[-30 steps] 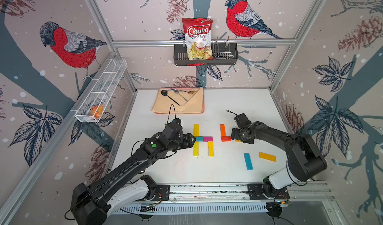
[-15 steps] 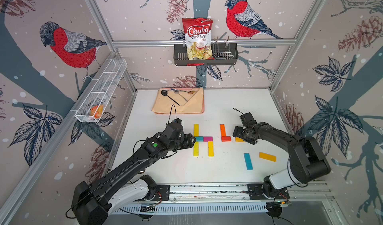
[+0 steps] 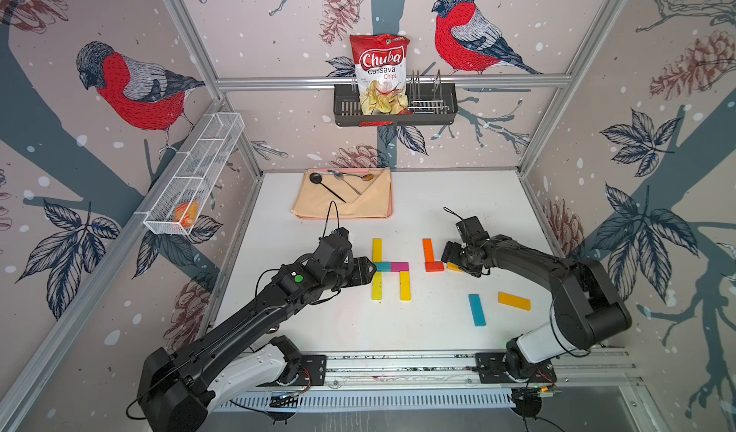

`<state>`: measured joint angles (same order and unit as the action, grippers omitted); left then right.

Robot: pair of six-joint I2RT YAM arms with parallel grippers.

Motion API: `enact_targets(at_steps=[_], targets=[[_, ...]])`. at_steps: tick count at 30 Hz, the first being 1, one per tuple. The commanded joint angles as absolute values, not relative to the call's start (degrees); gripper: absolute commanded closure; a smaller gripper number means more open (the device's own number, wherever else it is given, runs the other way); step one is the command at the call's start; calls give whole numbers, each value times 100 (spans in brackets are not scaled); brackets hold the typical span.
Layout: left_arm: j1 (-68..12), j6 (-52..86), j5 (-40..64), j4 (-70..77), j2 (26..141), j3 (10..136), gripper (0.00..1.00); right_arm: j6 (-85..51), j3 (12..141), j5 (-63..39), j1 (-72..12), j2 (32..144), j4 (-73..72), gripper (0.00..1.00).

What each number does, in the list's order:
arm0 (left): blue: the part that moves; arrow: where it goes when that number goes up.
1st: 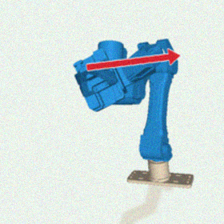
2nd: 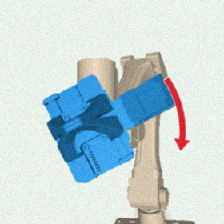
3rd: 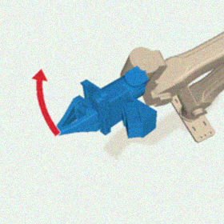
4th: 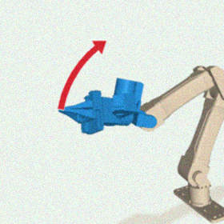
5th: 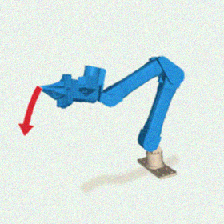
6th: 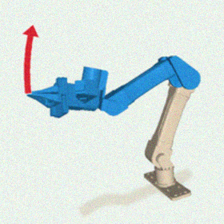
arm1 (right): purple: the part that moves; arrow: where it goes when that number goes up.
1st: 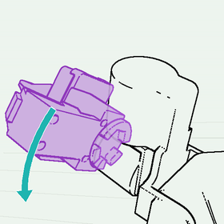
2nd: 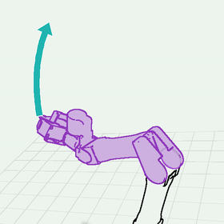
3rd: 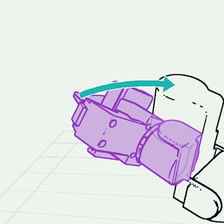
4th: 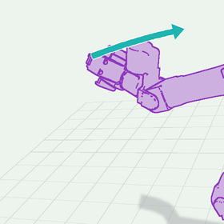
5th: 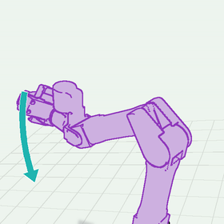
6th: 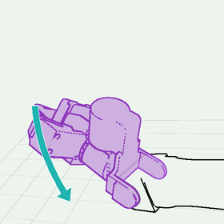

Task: Assemble the letter h with building blocks
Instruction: Assemble the building block at the center of the board.

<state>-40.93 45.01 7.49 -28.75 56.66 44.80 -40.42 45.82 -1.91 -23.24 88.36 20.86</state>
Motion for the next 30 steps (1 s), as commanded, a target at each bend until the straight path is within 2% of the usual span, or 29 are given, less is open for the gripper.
enact_targets(at_steps=[1,8,16,30], targets=[[-4078,4430,747,-2726,5651,4464,31,-4087,4692,10,-2342,8910,2135,14],[-4076,4421,765,-2698,5669,4443,31,-4215,4864,335,-2260,8893,2345,14],[-4078,4402,766,-2709,5691,4465,31,-4286,5179,855,-2261,9389,2874,26],[-4069,4369,703,-2733,5718,4471,31,-4235,5256,879,-2592,9503,2821,28]])
